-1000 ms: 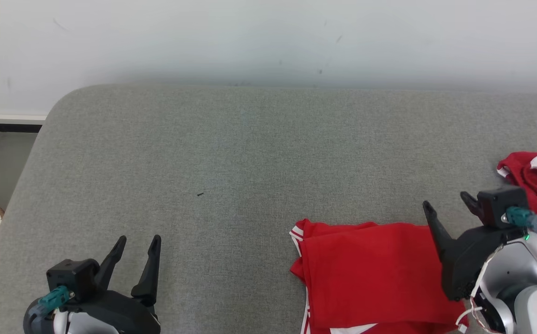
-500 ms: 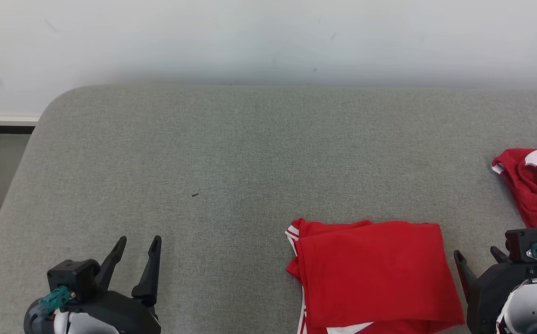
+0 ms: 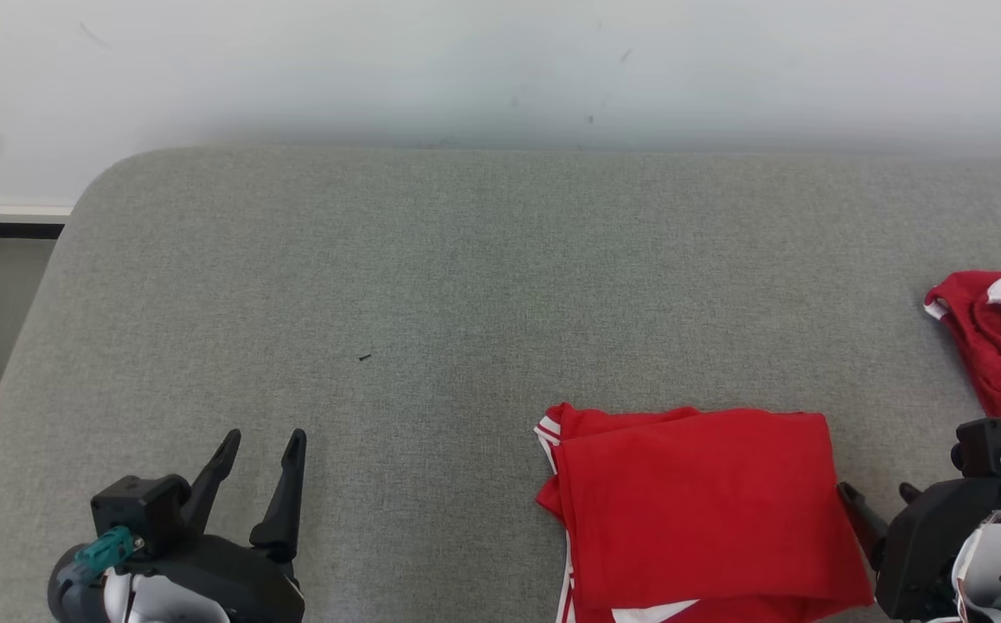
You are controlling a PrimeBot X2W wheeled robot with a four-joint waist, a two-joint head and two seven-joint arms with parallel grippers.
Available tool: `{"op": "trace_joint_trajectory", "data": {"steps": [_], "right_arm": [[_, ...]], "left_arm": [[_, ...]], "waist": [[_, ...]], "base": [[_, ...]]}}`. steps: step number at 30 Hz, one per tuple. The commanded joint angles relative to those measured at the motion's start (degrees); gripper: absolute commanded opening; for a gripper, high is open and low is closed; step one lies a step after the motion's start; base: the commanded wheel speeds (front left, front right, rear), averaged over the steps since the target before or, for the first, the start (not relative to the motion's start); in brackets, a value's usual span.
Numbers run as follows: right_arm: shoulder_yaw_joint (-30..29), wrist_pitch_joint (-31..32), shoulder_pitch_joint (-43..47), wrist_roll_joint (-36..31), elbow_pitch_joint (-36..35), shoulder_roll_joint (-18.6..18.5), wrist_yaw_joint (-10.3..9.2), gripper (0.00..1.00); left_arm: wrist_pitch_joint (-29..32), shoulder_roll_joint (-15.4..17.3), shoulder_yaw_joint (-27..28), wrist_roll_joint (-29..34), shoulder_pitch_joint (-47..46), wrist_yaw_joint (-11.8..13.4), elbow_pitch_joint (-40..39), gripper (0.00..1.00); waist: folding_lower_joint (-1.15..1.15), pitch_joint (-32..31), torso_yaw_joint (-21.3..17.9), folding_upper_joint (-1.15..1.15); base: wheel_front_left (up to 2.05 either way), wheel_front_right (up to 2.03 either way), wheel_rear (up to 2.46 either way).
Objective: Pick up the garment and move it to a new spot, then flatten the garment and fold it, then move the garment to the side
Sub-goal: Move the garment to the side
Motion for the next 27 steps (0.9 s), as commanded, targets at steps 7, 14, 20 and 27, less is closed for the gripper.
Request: {"op": "trace_joint_trajectory", "data": {"steps": [7, 14, 20, 27], "right_arm": [[0.4, 2.0, -2.7, 4.3, 4.3, -0.2, -0.03, 1.0], [0.5, 3.4, -5.0, 7.3, 10.3, -0.1, -0.02, 1.0], [0.8, 5.5, -7.8, 7.9, 14.9, -0.1, -0.02, 0.87], [1.3, 3.6, -13.2, 0.0, 16.1, -0.1, -0.02, 0.0]], "left_arm": [[-1.5, 0.3, 0.3, 1.2, -1.7, 0.3, -0.4, 1.0], [-1.5, 0.1, 0.0, 1.1, -2.0, 0.2, -0.2, 1.0], [-1.3, 0.1, -0.2, 1.2, -2.5, 0.1, -0.2, 1.0], [-1.4, 0.0, -0.3, 0.9, -2.8, 0.2, 0.0, 1.0]], "waist": [[0.0, 0.1, 0.6, 0.0], [0.0, 0.4, 1.1, 0.0], [0.0, 0.9, 1.7, 0.0], [0.0, 1.6, 2.1, 0.0]], "base": [[0.0, 0.0, 0.0], [0.0, 0.0, 0.0], [0.0, 0.0, 0.0], [0.0, 0.0, 0.0]]}}
